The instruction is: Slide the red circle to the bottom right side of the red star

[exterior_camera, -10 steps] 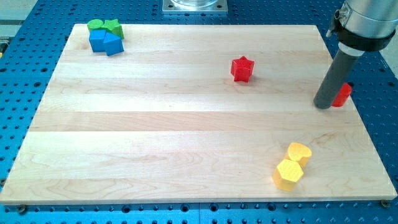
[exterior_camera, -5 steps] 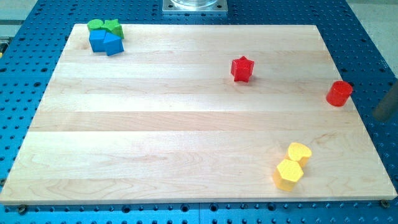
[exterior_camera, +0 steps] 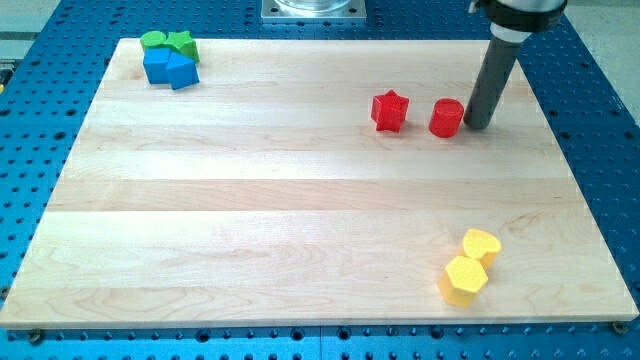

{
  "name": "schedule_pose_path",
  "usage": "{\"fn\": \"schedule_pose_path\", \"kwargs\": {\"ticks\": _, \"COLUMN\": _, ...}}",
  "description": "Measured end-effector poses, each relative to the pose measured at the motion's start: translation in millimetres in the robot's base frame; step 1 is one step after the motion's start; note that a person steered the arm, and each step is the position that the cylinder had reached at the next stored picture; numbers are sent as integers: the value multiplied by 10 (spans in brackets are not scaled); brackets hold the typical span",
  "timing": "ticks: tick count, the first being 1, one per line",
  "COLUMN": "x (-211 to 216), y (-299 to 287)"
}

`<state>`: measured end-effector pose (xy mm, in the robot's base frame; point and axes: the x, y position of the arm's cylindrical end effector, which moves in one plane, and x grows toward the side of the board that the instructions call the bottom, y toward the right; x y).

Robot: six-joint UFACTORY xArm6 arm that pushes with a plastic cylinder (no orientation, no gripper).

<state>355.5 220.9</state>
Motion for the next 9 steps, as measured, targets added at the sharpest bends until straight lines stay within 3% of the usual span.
{"fn": "schedule_pose_path", "kwargs": {"ticks": 1, "x": -230, "y": 60}}
{"fn": "schedule_pose_path", "kwargs": {"ticks": 3, "x": -6, "y": -393}}
{"fn": "schedule_pose_path", "kwargs": {"ticks": 9, "x": 115, "y": -617}}
